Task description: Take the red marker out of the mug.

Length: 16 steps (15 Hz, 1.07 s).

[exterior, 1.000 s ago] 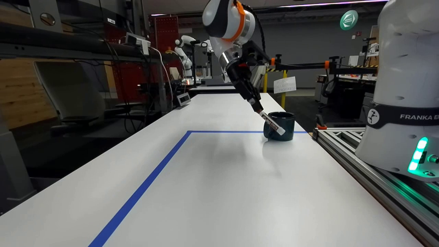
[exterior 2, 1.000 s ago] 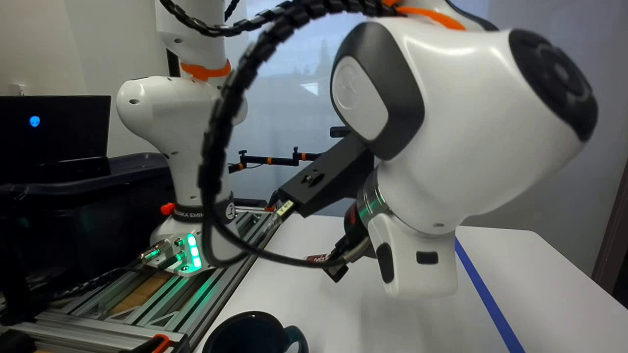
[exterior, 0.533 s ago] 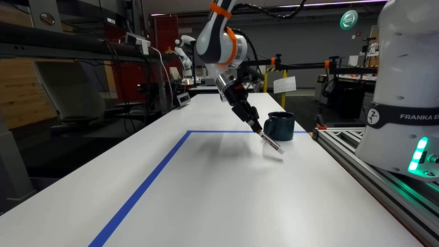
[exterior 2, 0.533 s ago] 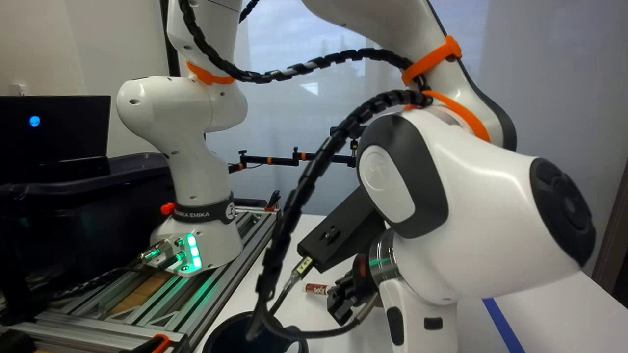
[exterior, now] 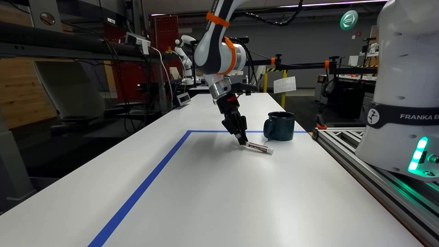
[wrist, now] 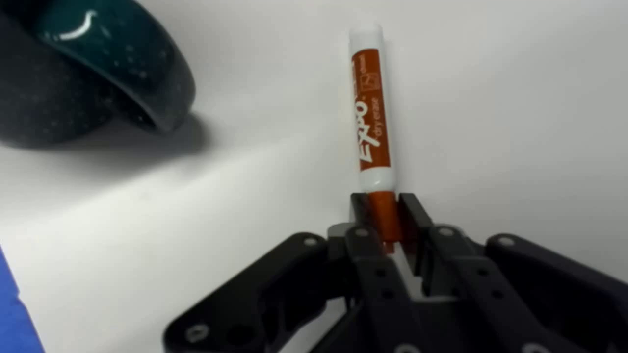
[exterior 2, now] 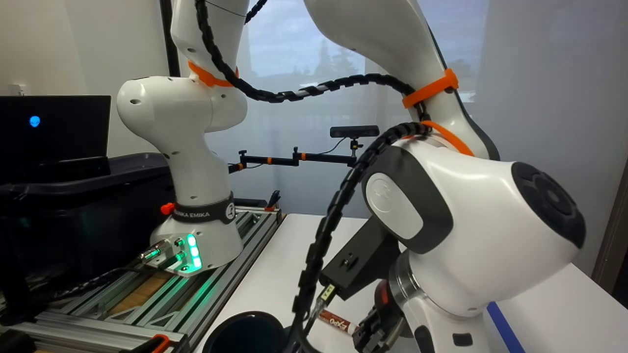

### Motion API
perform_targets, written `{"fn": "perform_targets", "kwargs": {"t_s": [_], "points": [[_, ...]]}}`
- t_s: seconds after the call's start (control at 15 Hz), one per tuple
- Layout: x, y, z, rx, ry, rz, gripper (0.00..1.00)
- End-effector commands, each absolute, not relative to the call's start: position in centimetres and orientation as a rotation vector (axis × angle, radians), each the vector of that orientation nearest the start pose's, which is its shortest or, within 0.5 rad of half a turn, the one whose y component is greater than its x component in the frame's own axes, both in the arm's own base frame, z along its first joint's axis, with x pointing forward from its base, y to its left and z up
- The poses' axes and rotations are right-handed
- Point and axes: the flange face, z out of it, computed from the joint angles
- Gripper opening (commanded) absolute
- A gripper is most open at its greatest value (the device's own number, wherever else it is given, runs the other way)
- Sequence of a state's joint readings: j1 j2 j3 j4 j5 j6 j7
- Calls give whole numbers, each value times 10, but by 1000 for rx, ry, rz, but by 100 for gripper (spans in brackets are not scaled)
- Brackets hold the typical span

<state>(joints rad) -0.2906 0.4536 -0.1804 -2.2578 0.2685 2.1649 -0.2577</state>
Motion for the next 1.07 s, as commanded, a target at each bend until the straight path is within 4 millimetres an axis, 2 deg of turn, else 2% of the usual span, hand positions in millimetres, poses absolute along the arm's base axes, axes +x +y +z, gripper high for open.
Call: {"fn": "perform_targets", "kwargs": {"t_s": [0.0,0.47,0.53,0.67,1.0], "points": [[419,-195,145,-2855,554,504,5],[394,-159,166,-3033,369,194,5],[390,-156,169,-3045,358,166,44],[380,-152,176,-3060,347,139,51],[351,-156,205,-3063,326,184,89]]}}
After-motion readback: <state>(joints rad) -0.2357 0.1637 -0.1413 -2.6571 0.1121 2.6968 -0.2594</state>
